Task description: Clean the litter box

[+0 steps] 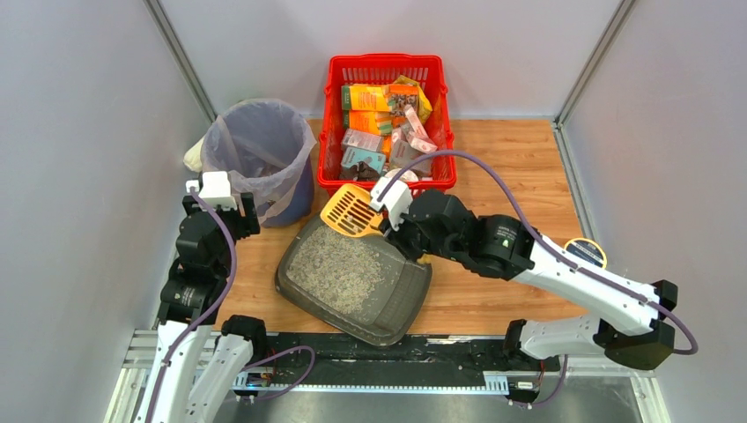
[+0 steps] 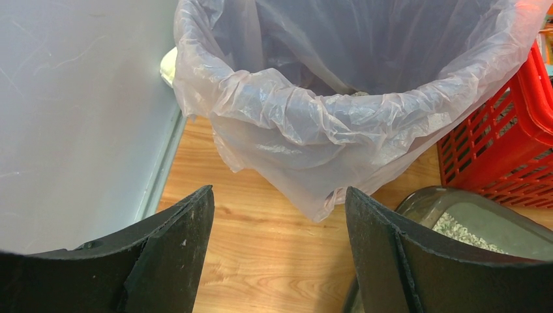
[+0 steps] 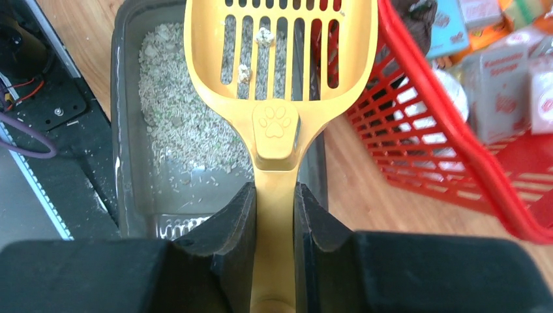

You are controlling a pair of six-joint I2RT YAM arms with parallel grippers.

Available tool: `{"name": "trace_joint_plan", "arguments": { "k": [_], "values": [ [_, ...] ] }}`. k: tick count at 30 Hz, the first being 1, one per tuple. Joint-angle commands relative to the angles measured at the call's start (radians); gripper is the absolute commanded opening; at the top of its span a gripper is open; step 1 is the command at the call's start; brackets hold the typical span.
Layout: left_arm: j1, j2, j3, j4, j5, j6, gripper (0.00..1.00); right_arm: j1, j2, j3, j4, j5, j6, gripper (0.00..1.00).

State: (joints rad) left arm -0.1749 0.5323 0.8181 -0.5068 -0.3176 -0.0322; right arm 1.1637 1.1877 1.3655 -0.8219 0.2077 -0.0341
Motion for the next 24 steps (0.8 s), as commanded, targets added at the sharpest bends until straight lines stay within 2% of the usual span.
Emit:
{"name": "trace_joint_plan", "arguments": {
  "k": [1,7,15,21,24],
  "values": [
    [0.005,0.006,0.027,0.001,0.032,-0.023,0.81,-0.030,0.039,0.118,0.040,-0.063,-0.130,0.00],
    [0.005,0.008,0.029,-0.002,0.035,-0.025,0.81,-0.052,0.147,0.251,0.029,-0.065,-0.197,0.00],
    [0.005,-0.005,0.032,-0.010,0.017,-0.029,0.81,-0.099,0.194,0.308,0.058,-0.102,-0.201,0.00],
    [0.005,-0.107,-0.003,0.033,-0.093,-0.012,0.80,-0.140,0.211,0.339,0.141,-0.114,-0.230,0.00],
    [0.005,-0.111,-0.005,0.028,-0.118,0.002,0.80,-0.165,0.256,0.386,0.188,-0.113,-0.268,0.00]
  ]
}}
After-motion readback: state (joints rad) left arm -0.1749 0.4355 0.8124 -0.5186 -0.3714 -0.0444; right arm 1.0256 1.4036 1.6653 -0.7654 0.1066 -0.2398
